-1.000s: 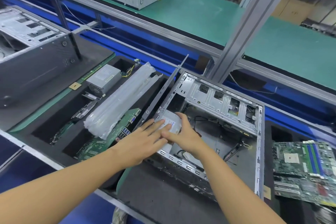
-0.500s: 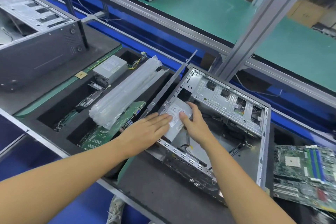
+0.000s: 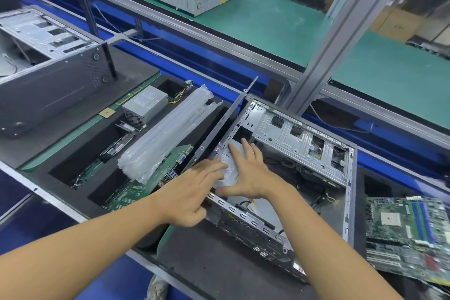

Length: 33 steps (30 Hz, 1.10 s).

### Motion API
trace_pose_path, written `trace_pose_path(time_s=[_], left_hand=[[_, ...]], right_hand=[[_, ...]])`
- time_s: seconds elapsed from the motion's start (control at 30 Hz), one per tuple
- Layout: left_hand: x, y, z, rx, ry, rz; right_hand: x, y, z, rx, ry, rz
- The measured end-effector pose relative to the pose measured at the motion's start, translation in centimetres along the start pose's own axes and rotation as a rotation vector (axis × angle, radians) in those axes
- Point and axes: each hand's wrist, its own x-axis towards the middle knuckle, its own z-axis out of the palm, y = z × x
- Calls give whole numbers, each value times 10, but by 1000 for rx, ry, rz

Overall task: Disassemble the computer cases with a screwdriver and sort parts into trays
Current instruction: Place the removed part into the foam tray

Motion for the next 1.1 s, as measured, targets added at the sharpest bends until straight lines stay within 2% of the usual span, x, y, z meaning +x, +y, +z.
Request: trace_pose_path(time_s=[0.07, 0.2, 0.33, 0.4, 0.5, 0.6, 0.73, 0.83, 0.9, 0.93, 1.0, 1.07, 1.1], left_hand=[[-1, 2, -2, -88, 44, -49], [10, 16, -3, -332, 163, -268], [29, 26, -2, -391, 185, -497], [34, 26, -2, -390, 176, -556], [37, 26, -1, -345, 147, -563], [35, 24, 4, -289, 130, -581], [33, 23, 7, -268, 136, -570], [34, 24, 7, -300, 158, -551], [38, 29, 4, -309, 192, -467], [43, 33, 0, -348, 211, -435], [62, 42, -12, -581, 240, -482], [93, 47, -25, -923, 204, -667], [109, 50, -30, -1114, 132, -763]], right_hand=[[0, -4, 0, -13, 12, -12], [5, -13, -6, -47, -33, 25], [12, -21, -8, -152, -87, 92], [13, -25, -4, -92, -46, 86], [12, -23, -8, -19, 20, 42], [15, -18, -22, -47, 82, 66], [13, -8, -44, -160, 21, 134], [-11, 7, -47, -78, -19, 141], [-32, 14, -49, 4, 40, 140], [-43, 16, -52, 44, 81, 138], [-63, 19, -64, 114, 156, 136], [-86, 21, -80, 183, 218, 132], [-99, 22, -89, 226, 247, 131]])
